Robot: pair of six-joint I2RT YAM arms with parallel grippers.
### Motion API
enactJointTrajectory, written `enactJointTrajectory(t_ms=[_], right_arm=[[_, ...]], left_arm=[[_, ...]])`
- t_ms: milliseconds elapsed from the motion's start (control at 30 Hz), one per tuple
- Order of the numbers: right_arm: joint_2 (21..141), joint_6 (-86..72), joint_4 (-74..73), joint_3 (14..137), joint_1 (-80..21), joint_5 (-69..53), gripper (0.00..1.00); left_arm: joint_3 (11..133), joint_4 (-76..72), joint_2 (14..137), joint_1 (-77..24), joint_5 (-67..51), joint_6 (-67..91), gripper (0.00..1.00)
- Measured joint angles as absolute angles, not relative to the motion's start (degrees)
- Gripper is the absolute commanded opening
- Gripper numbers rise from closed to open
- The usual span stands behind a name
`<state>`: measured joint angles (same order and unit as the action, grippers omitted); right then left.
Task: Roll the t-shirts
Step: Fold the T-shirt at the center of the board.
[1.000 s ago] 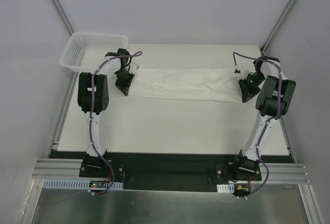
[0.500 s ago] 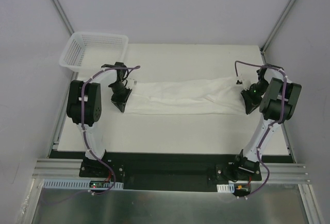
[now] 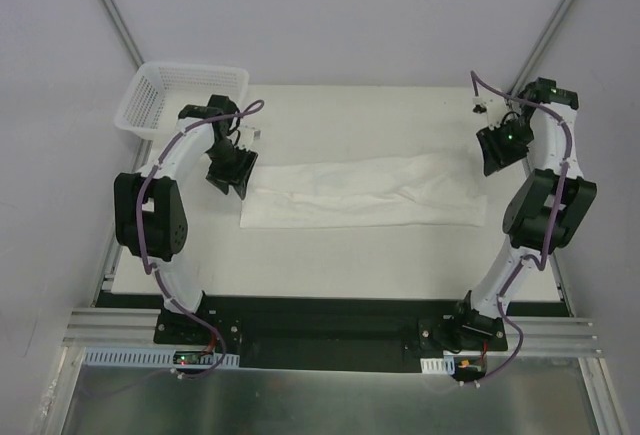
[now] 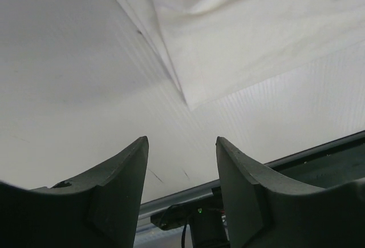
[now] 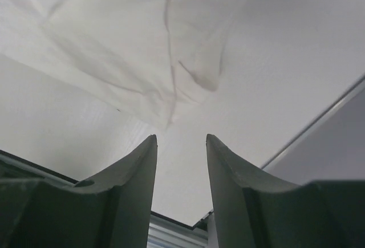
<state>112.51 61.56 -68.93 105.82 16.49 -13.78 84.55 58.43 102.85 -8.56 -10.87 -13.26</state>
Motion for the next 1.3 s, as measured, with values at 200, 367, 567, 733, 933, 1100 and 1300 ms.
enactJointTrajectory(t_ms=[200, 367, 567, 733, 933, 1100, 1300], right_arm=[[112.33, 56.45, -70.35, 107.74, 7.27, -18.63, 0.47], [117.19, 51.48, -70.83, 108.47, 0.95, -21.69, 0.47], [121.97, 49.50, -71.88, 111.37, -1.48, -22.26, 0.47], [122.04, 49.08, -72.47, 111.92, -2.02, -22.70, 0.48], [122.04, 48.75, -72.55, 111.79, -2.15, -22.79, 0.47], [122.04, 48.64, -72.55, 110.83, -2.24, -22.76, 0.47], [122.04, 48.64, -72.73, 109.95, -2.66, -22.52, 0.47]], left_arm=[[95.22, 58.52, 109.19, -8.56, -12.64, -13.26, 0.52], [104.16, 57.60, 117.62, -8.56, -13.06, -14.55, 0.48], [106.26, 58.54, 122.23, -8.58, -14.96, -20.62, 0.46], [106.26, 59.55, 123.72, -8.58, -16.29, -25.74, 0.45], [106.26, 59.92, 125.49, -8.64, -17.06, -28.97, 0.43], [106.28, 59.94, 127.87, -8.67, -17.56, -30.79, 0.36], [107.68, 60.47, 129.34, -8.67, -18.48, -32.16, 0.32]])
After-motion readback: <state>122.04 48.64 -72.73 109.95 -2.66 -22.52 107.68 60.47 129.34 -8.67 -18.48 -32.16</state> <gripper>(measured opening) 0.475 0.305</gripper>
